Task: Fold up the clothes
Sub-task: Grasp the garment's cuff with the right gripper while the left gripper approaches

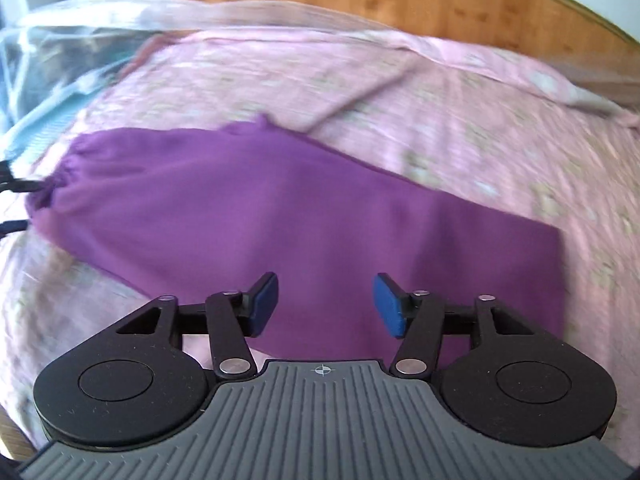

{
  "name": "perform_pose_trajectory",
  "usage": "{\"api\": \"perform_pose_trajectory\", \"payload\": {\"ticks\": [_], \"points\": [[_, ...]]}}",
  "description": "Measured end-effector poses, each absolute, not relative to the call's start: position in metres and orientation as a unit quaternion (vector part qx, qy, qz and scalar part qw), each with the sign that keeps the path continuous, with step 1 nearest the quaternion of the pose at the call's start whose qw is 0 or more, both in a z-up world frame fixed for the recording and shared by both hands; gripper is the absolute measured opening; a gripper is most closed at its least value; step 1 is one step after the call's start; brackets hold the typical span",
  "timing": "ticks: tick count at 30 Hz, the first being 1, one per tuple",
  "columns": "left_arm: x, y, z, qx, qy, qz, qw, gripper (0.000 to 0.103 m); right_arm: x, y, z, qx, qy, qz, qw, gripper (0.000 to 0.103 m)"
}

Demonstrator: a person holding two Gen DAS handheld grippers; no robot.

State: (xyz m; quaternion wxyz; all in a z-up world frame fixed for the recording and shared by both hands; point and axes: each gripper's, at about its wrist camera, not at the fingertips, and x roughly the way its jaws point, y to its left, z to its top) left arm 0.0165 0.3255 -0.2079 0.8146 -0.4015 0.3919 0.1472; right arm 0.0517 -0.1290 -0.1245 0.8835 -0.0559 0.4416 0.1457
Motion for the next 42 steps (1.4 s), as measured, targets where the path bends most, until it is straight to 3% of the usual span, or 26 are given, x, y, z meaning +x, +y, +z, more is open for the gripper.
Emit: {"api": "perform_pose_trajectory", "payload": {"ticks": [1,2,3,5,10,12,16,19,22,30,31,32,33,36,38,42], "points": [[0.019,0.326,-0.208,-0.398,0.392,0.142,0.817,0.072,0.053,-0.114,-0.123,-0.051,0.447,0.157,0.879,0.060],[0.020,0.326,-0.208,-0.392,0.394,0.140,0.820,0.049,0.056,-0.097,-0.123,-0.045,0.455,0.173,0.872,0.060],[0.023,0.326,-0.210,-0.389,0.400,0.138,0.818,0.036,0.060,-0.082,-0.124,-0.041,0.461,0.189,0.866,0.061],[0.025,0.328,-0.210,-0.397,0.398,0.134,0.816,0.022,0.068,-0.052,-0.128,-0.042,0.471,0.222,0.853,0.064],[0.029,0.300,-0.175,-0.317,0.394,0.137,0.852,0.020,0.104,-0.009,-0.155,-0.029,0.509,0.242,0.826,0.067],[0.036,0.267,-0.147,-0.223,0.386,0.112,0.888,0.020,0.120,-0.010,-0.165,0.012,0.532,0.231,0.814,0.066],[0.045,0.160,-0.126,-0.016,0.351,-0.028,0.936,0.019,0.139,-0.049,-0.161,0.198,0.526,0.215,0.799,0.066],[0.045,0.087,-0.129,0.117,0.327,-0.116,0.930,0.020,0.141,-0.076,-0.159,0.313,0.500,0.230,0.774,0.075],[0.038,0.058,-0.158,0.146,0.352,-0.143,0.913,0.020,0.146,-0.071,-0.168,0.309,0.524,0.268,0.747,0.084],[0.025,0.042,-0.176,0.212,0.356,-0.178,0.893,0.021,0.157,-0.022,-0.184,0.238,0.552,0.332,0.727,0.084],[0.023,0.042,-0.176,0.215,0.353,-0.183,0.892,0.021,0.159,-0.017,-0.182,0.224,0.551,0.332,0.732,0.076],[0.022,0.042,-0.174,0.215,0.351,-0.184,0.892,0.022,0.162,-0.014,-0.180,0.209,0.550,0.329,0.739,0.039],[0.020,0.042,-0.173,0.215,0.349,-0.185,0.893,0.023,0.167,-0.015,-0.179,0.196,0.551,0.314,0.748,0.020],[0.015,0.049,-0.159,0.194,0.338,-0.182,0.903,0.035,0.173,-0.043,-0.159,0.208,0.527,0.288,0.772,0.015],[0.007,0.063,-0.142,0.157,0.323,-0.185,0.915,0.055,0.169,-0.073,-0.139,0.235,0.497,0.282,0.786,0.015],[0.018,0.104,-0.127,0.011,0.345,-0.188,0.919,0.058,0.173,-0.116,-0.158,0.213,0.523,0.242,0.789,0.016]]}}
